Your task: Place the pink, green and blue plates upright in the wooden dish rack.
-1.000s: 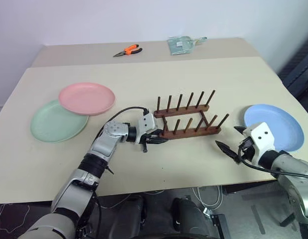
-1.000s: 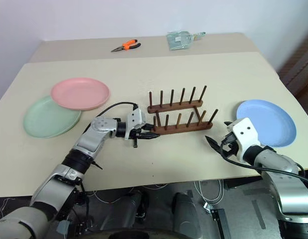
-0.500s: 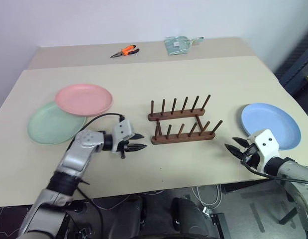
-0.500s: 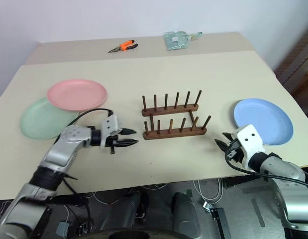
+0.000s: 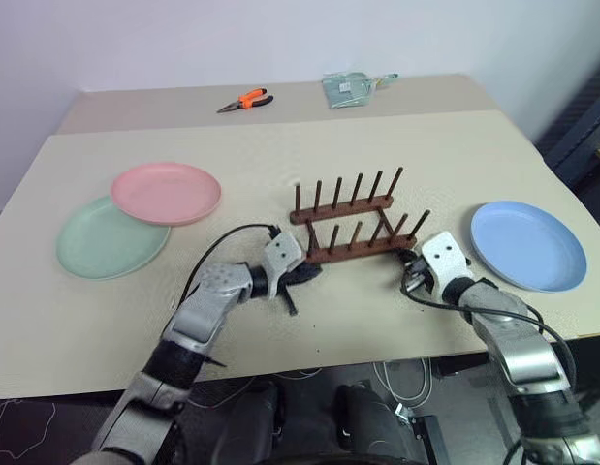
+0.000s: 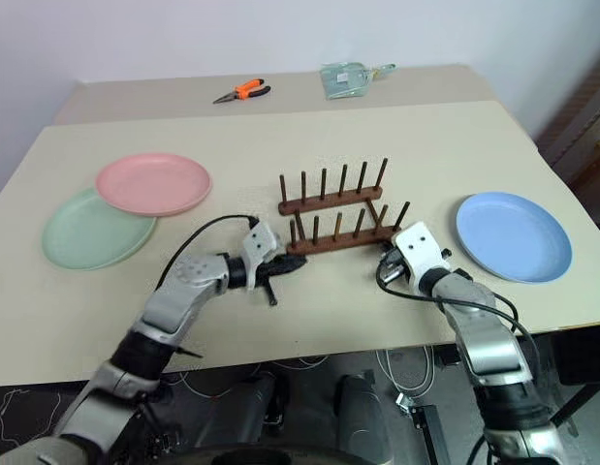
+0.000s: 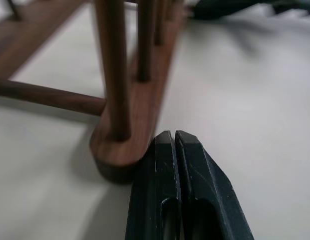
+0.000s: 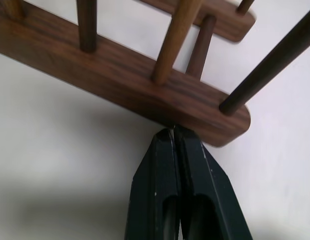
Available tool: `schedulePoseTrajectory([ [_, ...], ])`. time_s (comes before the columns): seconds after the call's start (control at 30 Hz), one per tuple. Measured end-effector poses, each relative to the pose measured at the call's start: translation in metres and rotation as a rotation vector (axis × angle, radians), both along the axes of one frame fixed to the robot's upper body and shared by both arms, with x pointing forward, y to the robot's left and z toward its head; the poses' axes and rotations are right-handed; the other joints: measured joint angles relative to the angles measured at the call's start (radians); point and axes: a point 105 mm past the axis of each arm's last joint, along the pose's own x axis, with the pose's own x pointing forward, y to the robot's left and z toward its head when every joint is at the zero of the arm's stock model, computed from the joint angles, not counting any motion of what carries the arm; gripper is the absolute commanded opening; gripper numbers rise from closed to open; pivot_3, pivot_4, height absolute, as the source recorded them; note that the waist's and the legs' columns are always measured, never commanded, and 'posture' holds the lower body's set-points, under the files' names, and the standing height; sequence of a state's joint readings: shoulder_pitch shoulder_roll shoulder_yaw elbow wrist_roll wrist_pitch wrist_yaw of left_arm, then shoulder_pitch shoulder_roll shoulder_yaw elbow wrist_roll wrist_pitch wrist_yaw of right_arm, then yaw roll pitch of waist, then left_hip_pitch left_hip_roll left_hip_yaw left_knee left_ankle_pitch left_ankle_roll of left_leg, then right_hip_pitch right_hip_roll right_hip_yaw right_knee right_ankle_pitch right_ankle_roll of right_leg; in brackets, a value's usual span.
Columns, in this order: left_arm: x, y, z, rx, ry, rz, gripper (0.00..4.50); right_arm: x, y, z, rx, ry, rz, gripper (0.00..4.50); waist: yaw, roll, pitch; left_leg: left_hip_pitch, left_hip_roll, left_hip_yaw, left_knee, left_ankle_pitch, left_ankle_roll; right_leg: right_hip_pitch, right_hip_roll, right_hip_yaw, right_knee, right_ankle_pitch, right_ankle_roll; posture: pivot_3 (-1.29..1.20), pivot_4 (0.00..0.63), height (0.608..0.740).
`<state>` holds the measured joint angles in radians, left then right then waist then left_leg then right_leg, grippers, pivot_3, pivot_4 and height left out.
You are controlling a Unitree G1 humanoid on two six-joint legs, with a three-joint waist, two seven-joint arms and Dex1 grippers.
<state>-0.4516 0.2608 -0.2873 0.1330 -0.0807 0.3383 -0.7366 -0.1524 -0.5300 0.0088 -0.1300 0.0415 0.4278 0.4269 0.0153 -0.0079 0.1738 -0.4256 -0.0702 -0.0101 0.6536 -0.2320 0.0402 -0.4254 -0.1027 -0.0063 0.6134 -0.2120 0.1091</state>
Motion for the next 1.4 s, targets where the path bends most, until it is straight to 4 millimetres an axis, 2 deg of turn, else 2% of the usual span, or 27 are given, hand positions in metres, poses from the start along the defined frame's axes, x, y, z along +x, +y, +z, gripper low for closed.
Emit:
schedulePoseTrajectory([
  [0.1,0.026,0.005,0.005,0.013,-0.043,0.103,0.10,0.017,-0.002,0.004,-0.021,-0.026,-0.028,0.04,-0.003,0.000,0.000,0.000,0.000,0.000,-0.001,0.000,0.000,-0.001,0.001,0.000,0.001,0.002,0.003,0.00,0.150,0.719],
  [0.17,0.037,0.007,0.007,0.017,-0.059,0.134,0.10,0.026,-0.002,0.007,-0.016,-0.039,-0.041,0.04,-0.004,0.000,0.000,0.000,0.000,0.000,-0.002,0.001,0.000,-0.002,0.001,0.000,0.002,0.002,0.004,0.00,0.150,0.719],
  [0.33,0.043,0.008,0.007,0.011,-0.077,0.139,0.10,0.042,0.001,0.021,-0.016,-0.087,-0.029,0.04,-0.003,0.000,0.000,0.000,-0.001,0.000,-0.002,0.001,-0.001,-0.002,0.001,0.000,0.002,0.002,0.004,0.00,0.150,0.719],
  [0.43,0.042,0.014,0.007,0.026,-0.092,0.129,0.00,0.041,0.003,0.022,-0.006,-0.081,0.000,0.76,-0.003,0.000,0.000,0.000,0.000,0.000,-0.002,0.001,-0.001,-0.002,0.001,0.000,0.002,0.002,0.004,0.00,0.150,0.719],
  [0.47,0.039,0.017,0.008,0.033,-0.096,0.124,0.00,0.038,0.002,0.021,-0.011,-0.073,0.014,1.22,-0.004,0.000,0.000,0.000,0.000,0.000,-0.003,0.001,-0.001,-0.002,0.001,0.000,0.002,0.002,0.004,0.00,0.150,0.719],
  [0.5,0.037,0.022,0.008,0.033,-0.096,0.122,0.54,0.034,-0.001,0.020,-0.019,-0.063,0.024,1.77,-0.005,0.000,0.000,0.000,0.000,0.000,-0.003,0.000,-0.001,-0.002,0.000,0.001,0.002,0.002,0.004,0.00,0.150,0.719],
  [0.53,0.036,0.030,0.008,0.023,-0.087,0.135,0.84,0.029,-0.005,0.019,-0.022,-0.054,0.027,2.25,-0.006,0.000,0.000,0.000,0.000,0.000,-0.003,0.000,-0.001,-0.003,0.000,0.001,0.002,0.002,0.004,0.00,0.150,0.719],
  [0.57,0.035,0.038,0.010,0.010,-0.075,0.151,1.34,0.026,-0.008,0.019,-0.028,-0.048,0.033,2.79,-0.006,0.000,0.000,0.000,0.000,0.000,-0.004,0.000,-0.001,-0.003,0.000,0.001,0.002,0.002,0.004,0.00,0.150,0.719],
  [0.67,0.041,0.073,0.020,-0.060,-0.043,0.283,2.84,0.013,-0.009,0.025,-0.029,-0.042,0.077,4.31,-0.006,0.001,0.001,-0.001,0.000,0.000,-0.003,0.001,-0.001,-0.004,0.000,0.001,0.003,0.002,0.004,0.00,0.150,0.719],
  [0.7,0.049,0.089,0.031,-0.094,-0.065,0.367,3.40,0.009,-0.006,0.027,-0.034,-0.043,0.100,4.50,-0.004,0.000,0.001,-0.001,0.000,0.000,-0.003,0.001,-0.001,-0.004,0.000,0.001,0.003,0.002,0.004,0.00,0.150,0.719],
  [0.77,0.065,0.118,0.063,-0.147,-0.153,0.531,4.31,0.006,-0.002,0.031,-0.039,-0.052,0.123,4.50,-0.002,0.000,0.001,-0.001,0.000,0.000,-0.002,0.001,-0.001,-0.004,0.001,0.001,0.003,0.002,0.004,0.00,0.150,0.719],
  [0.8,0.072,0.131,0.081,-0.171,-0.207,0.612,4.31,0.005,0.000,0.032,-0.040,-0.054,0.128,4.50,0.001,-0.001,0.001,-0.001,0.000,0.000,-0.002,0.001,-0.001,-0.003,0.000,0.000,0.003,0.002,0.004,0.00,0.150,0.719],
  [0.87,0.083,0.165,0.130,-0.269,-0.329,0.832,4.31,0.005,0.001,0.031,-0.043,-0.052,0.134,4.50,0.002,-0.002,0.002,-0.001,-0.001,0.000,-0.002,0.000,-0.001,-0.003,0.000,0.000,0.002,0.002,0.004,0.00,0.150,0.719],
  [0.93,0.081,0.195,0.170,-0.373,-0.420,1.006,4.31,0.005,0.001,0.030,-0.044,-0.048,0.134,4.50,-0.001,-0.002,0.002,-0.001,-0.002,0.000,-0.003,0.000,-0.001,-0.003,0.001,0.000,0.002,0.003,0.005,0.00,0.150,0.719],
  [1.0,0.074,0.221,0.186,-0.414,-0.438,1.153,4.31,0.005,0.003,0.028,-0.046,-0.042,0.141,4.50,-0.004,-0.002,0.002,0.000,-0.002,0.001,-0.004,0.000,-0.001,-0.003,0.001,0.000,0.002,0.003,0.006,0.00,0.150,0.719],
  [1.07,0.069,0.238,0.175,-0.395,-0.376,1.260,4.31,0.005,0.004,0.026,-0.051,-0.035,0.144,4.50,-0.005,-0.002,0.001,0.000,-0.002,0.001,-0.004,0.001,-0.001,-0.003,0.002,0.000,0.003,0.003,0.006,0.00,0.150,0.719],
  [1.17,0.049,0.256,0.137,-0.402,-0.192,1.390,4.31,0.008,0.006,0.025,-0.054,-0.034,0.159,4.50,-0.006,-0.002,0.002,0.000,-0.002,0.001,-0.003,0.001,-0.002,-0.003,0.002,0.000,0.004,0.003,0.006,0.00,0.150,0.719],
  [1.23,0.036,0.260,0.116,-0.416,-0.095,1.451,4.31,0.009,0.005,0.025,-0.058,-0.032,0.159,4.50,-0.002,-0.004,0.003,0.000,-0.001,0.000,-0.003,0.001,-0.002,-0.003,0.003,0.000,0.004,0.003,0.006,0.00,0.150,0.719],
  [1.4,0.013,0.268,0.097,-0.587,0.043,1.591,4.31,0.012,0.008,0.023,-0.065,-0.033,0.176,4.50,0.002,-0.005,0.002,0.000,-0.002,-0.001,-0.002,0.000,-0.005,-0.002,0.002,0.000,0.003,0.003,0.006,0.00,0.150,0.719],
])
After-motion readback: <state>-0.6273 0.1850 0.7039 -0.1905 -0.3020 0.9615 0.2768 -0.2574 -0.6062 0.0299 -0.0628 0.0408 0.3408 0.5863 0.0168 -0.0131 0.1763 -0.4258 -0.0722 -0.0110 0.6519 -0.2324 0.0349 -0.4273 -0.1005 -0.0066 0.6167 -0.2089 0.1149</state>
